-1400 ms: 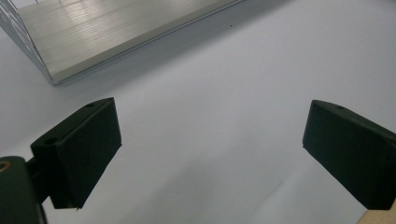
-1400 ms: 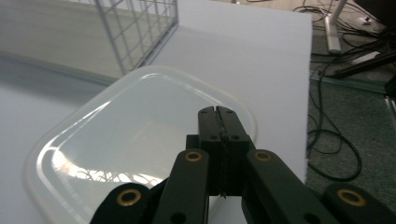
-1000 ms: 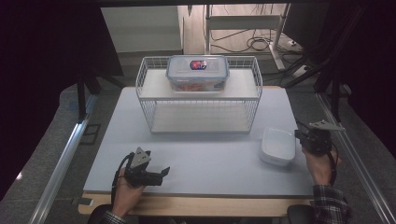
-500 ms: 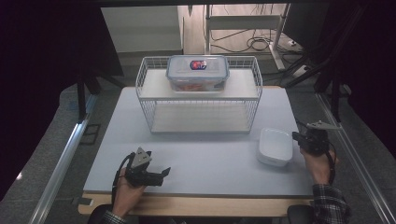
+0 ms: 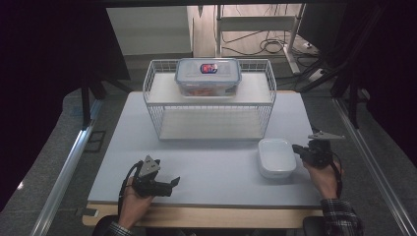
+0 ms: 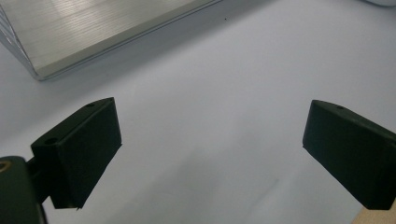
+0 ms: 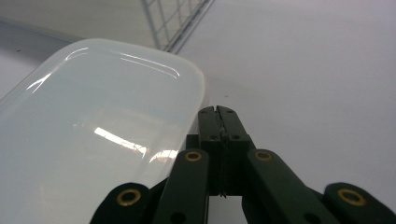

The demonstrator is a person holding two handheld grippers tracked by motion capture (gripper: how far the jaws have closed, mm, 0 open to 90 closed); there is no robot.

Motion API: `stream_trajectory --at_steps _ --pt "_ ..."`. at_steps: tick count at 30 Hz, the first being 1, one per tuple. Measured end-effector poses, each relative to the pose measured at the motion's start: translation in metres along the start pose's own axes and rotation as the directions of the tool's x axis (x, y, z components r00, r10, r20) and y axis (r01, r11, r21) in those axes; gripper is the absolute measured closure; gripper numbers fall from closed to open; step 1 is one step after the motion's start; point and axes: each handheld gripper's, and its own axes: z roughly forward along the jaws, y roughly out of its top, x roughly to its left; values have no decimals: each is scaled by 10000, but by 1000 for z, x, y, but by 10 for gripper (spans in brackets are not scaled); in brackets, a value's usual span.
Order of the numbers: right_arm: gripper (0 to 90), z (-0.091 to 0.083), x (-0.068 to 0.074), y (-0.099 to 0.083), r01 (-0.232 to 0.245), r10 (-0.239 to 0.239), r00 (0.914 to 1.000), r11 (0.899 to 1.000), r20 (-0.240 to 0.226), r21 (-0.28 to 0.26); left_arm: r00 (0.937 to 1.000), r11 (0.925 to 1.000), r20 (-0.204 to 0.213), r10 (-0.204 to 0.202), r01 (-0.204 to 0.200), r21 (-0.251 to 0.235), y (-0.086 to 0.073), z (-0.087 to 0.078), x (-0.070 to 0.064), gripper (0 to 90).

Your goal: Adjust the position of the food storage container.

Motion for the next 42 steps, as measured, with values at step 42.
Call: stream_trajectory --at_steps 42 --pt "889 -47 116 -29 1331 -1402 9647 9900 -2229 -465 10000 9998 98 10 -12 181 0 2 -3 37"
